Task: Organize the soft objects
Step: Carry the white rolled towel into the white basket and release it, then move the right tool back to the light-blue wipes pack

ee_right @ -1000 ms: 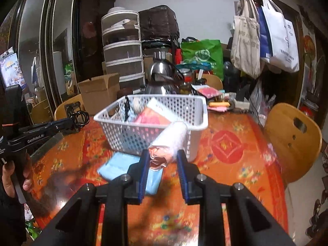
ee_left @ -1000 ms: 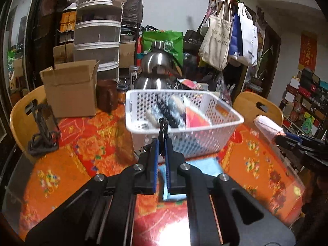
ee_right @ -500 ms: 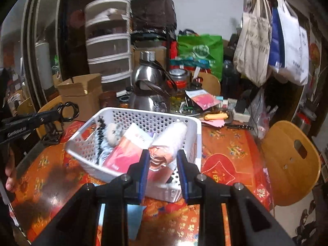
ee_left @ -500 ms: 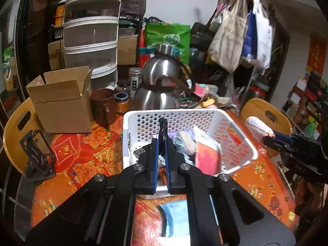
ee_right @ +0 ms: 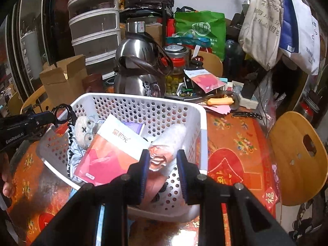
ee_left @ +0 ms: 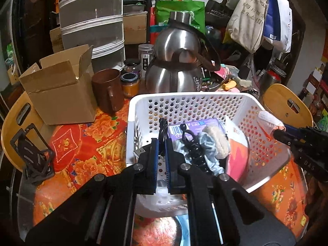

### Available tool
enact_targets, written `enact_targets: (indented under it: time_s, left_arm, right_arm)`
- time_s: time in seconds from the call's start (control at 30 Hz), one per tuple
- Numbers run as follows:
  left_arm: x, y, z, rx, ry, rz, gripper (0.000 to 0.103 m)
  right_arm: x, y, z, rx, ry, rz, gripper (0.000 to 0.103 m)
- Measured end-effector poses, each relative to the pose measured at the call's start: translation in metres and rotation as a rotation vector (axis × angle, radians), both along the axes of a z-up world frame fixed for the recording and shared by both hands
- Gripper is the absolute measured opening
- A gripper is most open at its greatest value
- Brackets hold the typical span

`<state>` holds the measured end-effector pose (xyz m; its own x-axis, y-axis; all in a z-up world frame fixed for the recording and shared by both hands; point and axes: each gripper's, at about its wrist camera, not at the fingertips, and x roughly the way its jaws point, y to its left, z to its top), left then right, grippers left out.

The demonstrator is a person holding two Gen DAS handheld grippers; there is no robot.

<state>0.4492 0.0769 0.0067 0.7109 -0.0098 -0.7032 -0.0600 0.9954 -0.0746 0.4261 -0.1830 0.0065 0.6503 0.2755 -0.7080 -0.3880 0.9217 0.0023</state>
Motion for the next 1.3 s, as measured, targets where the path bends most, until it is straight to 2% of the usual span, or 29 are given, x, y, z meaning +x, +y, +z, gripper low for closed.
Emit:
enact_targets:
  time_s: [0.03, 0.07, 0.1, 0.13, 0.17, 0.2, 0.27, 0.33, 0.5, 0.67, 0.73, 0.77, 0.8, 0.83, 0.9, 1.0, 1.1, 1.17, 1.23, 1.3]
  left_arm:
    - [0.002, 0.000, -0.003, 0.006, 0.002, 0.005, 0.007]
    - [0.003, 0.001, -0.005, 0.000, -0.003, 0.006, 0.013]
    - [0.002, 0.002, -0.006, -0.008, -0.006, 0.007, 0.027]
    - [0.002, 0.004, -0.007, -0.025, -0.004, 0.009, 0.038]
    - [0.002, 0.006, -0.009, -0.047, 0.000, 0.004, 0.058]
    - [0.000, 0.007, -0.010, -0.054, 0.000, 0.003, 0.067]
    - [-0.007, 0.008, -0.010, -0.035, -0.021, 0.012, 0.068]
    - [-0.015, 0.009, -0.011, -0.019, -0.050, 0.020, 0.069]
    - [-0.021, 0.008, -0.012, -0.032, -0.043, 0.007, 0.073]
    - [-0.046, 0.001, -0.012, -0.037, -0.043, -0.017, 0.074]
    - [-0.066, -0.002, -0.010, -0.033, -0.056, -0.027, 0.084]
    - [-0.083, -0.004, -0.009, -0.032, -0.069, -0.034, 0.093]
    - [-0.094, -0.004, -0.010, -0.035, -0.075, -0.038, 0.096]
    - [-0.109, -0.005, -0.012, -0.039, -0.085, -0.041, 0.096]
    - [-0.131, -0.007, -0.024, -0.034, -0.082, -0.049, 0.096]
    - [-0.151, -0.012, -0.058, -0.042, -0.020, -0.078, 0.096]
    - [-0.158, -0.019, -0.090, -0.015, 0.035, -0.102, 0.096]
    - [-0.159, -0.021, -0.110, -0.042, 0.065, -0.115, 0.096]
    - [-0.157, -0.025, -0.121, -0.060, 0.094, -0.137, 0.096]
    - [-0.157, -0.031, -0.130, -0.043, 0.102, -0.159, 0.096]
  right_arm:
    - [0.001, 0.001, -0.002, -0.007, -0.003, 0.005, 0.026]
    - [0.002, 0.002, -0.004, -0.007, -0.001, 0.007, 0.027]
    - [0.003, 0.000, -0.005, 0.007, 0.002, 0.006, 0.027]
    - [0.002, -0.002, -0.006, 0.027, 0.005, 0.004, 0.028]
    - [0.003, -0.004, -0.006, 0.053, 0.012, 0.003, 0.033]
    - [0.002, -0.006, -0.005, 0.072, 0.016, 0.002, 0.043]
    - [-0.001, -0.010, -0.005, 0.068, 0.006, -0.019, 0.058]
    - [-0.004, -0.013, -0.005, 0.061, -0.003, -0.032, 0.059]
    - [-0.010, -0.022, -0.005, 0.074, -0.001, -0.052, 0.060]
    - [-0.046, -0.029, -0.001, 0.104, -0.024, -0.043, 0.060]
    - [-0.066, -0.035, 0.000, 0.136, -0.025, -0.042, 0.063]
    - [-0.082, -0.039, -0.001, 0.155, -0.031, -0.037, 0.070]
    - [-0.092, -0.042, -0.003, 0.164, -0.036, -0.035, 0.077]
    - [-0.107, -0.044, -0.009, 0.179, -0.044, -0.031, 0.080]
    - [-0.123, -0.045, -0.021, 0.186, -0.026, -0.015, 0.081]
    - [-0.141, -0.038, -0.049, 0.200, 0.036, 0.027, 0.081]
    - [-0.151, -0.020, -0.073, 0.144, 0.072, 0.077, 0.081]
    - [-0.150, -0.010, -0.087, 0.139, 0.111, 0.108, 0.081]
    - [-0.148, -0.001, -0.095, 0.131, 0.130, 0.123, 0.081]
    - [-0.149, 0.004, -0.099, 0.118, 0.132, 0.131, 0.080]
